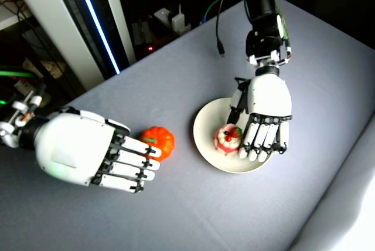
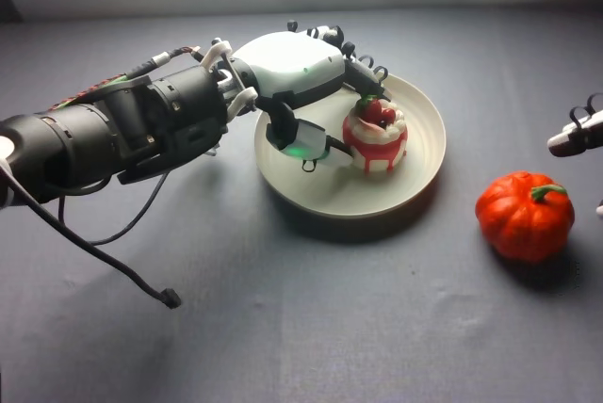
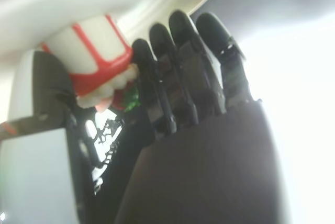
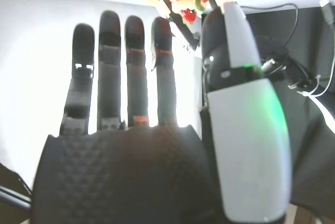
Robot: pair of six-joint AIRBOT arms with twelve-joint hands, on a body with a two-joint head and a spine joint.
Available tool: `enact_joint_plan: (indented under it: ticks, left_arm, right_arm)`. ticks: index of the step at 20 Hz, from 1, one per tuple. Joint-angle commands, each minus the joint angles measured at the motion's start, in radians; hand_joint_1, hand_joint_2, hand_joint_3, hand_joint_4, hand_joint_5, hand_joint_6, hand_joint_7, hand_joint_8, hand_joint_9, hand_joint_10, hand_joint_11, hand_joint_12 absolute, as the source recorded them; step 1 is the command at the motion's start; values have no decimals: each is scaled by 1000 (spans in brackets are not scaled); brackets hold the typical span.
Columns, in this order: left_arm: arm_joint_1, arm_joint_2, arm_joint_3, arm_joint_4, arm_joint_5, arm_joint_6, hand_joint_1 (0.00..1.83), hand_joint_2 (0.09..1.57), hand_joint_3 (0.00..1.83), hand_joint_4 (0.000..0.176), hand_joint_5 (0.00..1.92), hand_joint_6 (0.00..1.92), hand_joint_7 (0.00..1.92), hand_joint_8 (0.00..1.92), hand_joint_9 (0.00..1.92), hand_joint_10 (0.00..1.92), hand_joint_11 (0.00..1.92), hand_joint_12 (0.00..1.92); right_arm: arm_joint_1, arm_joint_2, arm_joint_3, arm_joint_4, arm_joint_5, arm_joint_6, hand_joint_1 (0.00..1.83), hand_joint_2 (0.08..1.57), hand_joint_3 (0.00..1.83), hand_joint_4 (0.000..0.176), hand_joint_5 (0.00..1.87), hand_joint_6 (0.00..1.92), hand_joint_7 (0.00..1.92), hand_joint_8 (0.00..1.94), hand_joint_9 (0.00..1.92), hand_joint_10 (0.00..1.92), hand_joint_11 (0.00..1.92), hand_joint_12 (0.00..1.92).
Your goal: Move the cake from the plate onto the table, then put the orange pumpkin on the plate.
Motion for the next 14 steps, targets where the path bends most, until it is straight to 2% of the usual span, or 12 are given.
enact_joint_plan:
  ticks: [1,2,3,4,5,6,9,10,11,12,13,14]
  left_arm:
    - [-1,10,4,-33,-82,1,1038,1053,1,0,685,4,613,3,630,134,116,1631]
    - [-1,15,2,-33,-82,1,1029,1034,0,0,656,1,538,0,447,145,27,1467]
    - [0,22,-2,-32,-79,1,1029,1034,0,0,656,1,538,0,447,145,27,1467]
    - [4,37,-15,-25,-70,1,1000,1029,0,0,583,0,493,0,413,130,5,1438]
    - [7,54,-31,-14,-58,1,960,1004,0,0,504,0,421,0,340,90,0,1369]
    - [9,65,-41,-10,-59,1,923,963,0,0,369,0,290,5,283,53,0,1525]
    - [-3,109,-92,17,-69,1,911,950,0,0,299,0,219,2,238,28,0,1420]
    - [-4,126,-112,20,-79,1,846,942,0,0,297,0,256,9,230,21,0,1231]
    - [-8,139,-129,20,-90,1,842,942,0,0,294,0,268,5,186,17,0,952]
    - [-13,141,-136,20,-100,1,894,960,0,0,271,3,247,8,222,29,0,1228]
    - [-18,135,-135,19,-110,1,931,952,0,0,289,7,255,7,238,33,0,1371]
    - [-21,126,-128,15,-119,1,938,899,0,0,336,15,280,9,263,39,0,1433]
  right_arm:
    - [5,6,0,18,116,10,1008,1159,1,0,699,11,635,7,584,7,67,1282]
    - [5,6,0,18,115,10,1006,1156,0,0,681,7,589,2,542,2,13,1307]
    - [5,6,0,18,115,10,1006,1156,0,0,681,7,589,2,542,2,13,1307]
    - [5,7,0,18,115,10,1018,1152,0,0,694,11,564,0,506,0,2,1311]
    - [5,8,-1,18,115,10,1003,1147,0,0,680,3,581,4,546,13,68,1278]
    - [5,8,-1,21,115,10,988,1152,1,0,616,0,548,0,520,1,69,1266]
    - [5,11,-4,21,114,10,995,1153,0,0,652,5,570,2,509,0,64,1269]
    - [5,12,-6,21,113,10,997,1154,0,0,668,10,568,0,490,0,58,1257]
    - [5,12,-6,21,113,10,1010,1155,0,0,679,7,558,0,487,0,83,1217]
    - [5,12,-5,24,113,10,998,1157,1,0,662,0,547,2,486,2,96,1212]
    - [4,11,-5,26,113,10,1026,1160,1,0,643,0,572,10,511,12,87,1204]
    - [4,10,-5,26,113,9,1002,1160,1,0,674,5,601,7,526,10,64,1227]
